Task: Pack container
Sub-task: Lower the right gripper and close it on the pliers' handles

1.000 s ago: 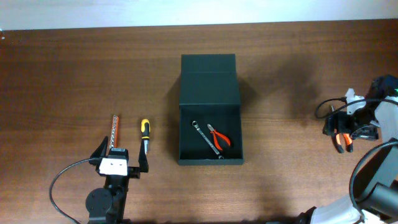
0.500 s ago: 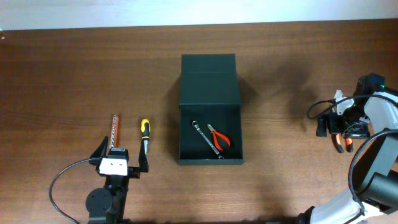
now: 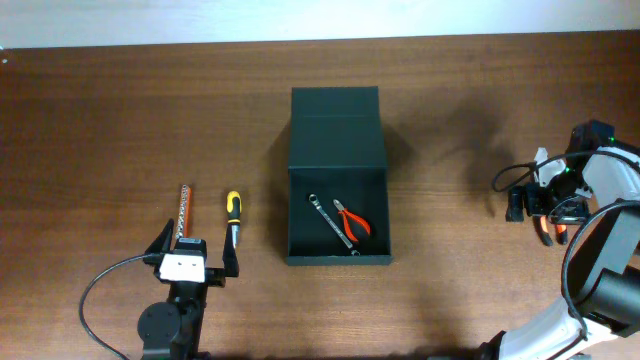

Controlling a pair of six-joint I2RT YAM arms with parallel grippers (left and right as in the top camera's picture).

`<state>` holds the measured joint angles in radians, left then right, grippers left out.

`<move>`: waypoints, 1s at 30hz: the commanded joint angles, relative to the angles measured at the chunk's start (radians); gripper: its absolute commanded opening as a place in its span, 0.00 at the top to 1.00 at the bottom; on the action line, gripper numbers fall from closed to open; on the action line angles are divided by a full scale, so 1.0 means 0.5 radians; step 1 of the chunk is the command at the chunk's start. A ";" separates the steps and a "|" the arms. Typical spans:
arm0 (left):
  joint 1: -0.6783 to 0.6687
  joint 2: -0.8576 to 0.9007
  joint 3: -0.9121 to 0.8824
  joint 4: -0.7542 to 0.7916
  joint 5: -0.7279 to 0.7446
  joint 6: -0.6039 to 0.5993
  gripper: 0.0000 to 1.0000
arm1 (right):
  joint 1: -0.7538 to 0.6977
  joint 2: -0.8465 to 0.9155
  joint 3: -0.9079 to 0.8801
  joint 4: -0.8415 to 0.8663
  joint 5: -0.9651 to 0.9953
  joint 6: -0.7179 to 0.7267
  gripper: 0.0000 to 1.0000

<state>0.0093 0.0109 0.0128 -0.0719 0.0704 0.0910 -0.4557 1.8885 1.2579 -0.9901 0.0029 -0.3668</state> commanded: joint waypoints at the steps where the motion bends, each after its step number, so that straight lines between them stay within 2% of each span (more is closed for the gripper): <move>1: 0.014 -0.010 -0.008 -0.008 -0.014 0.039 0.01 | 0.005 0.040 -0.014 0.008 0.011 0.016 0.01; 30: 0.014 -0.010 -0.008 -0.008 -0.014 0.040 0.01 | 0.005 0.075 -0.016 0.030 0.018 0.015 0.01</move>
<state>0.0093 0.0109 0.0128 -0.0719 0.0700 0.0910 -0.4557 1.9167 1.2579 -0.9817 0.0032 -0.3660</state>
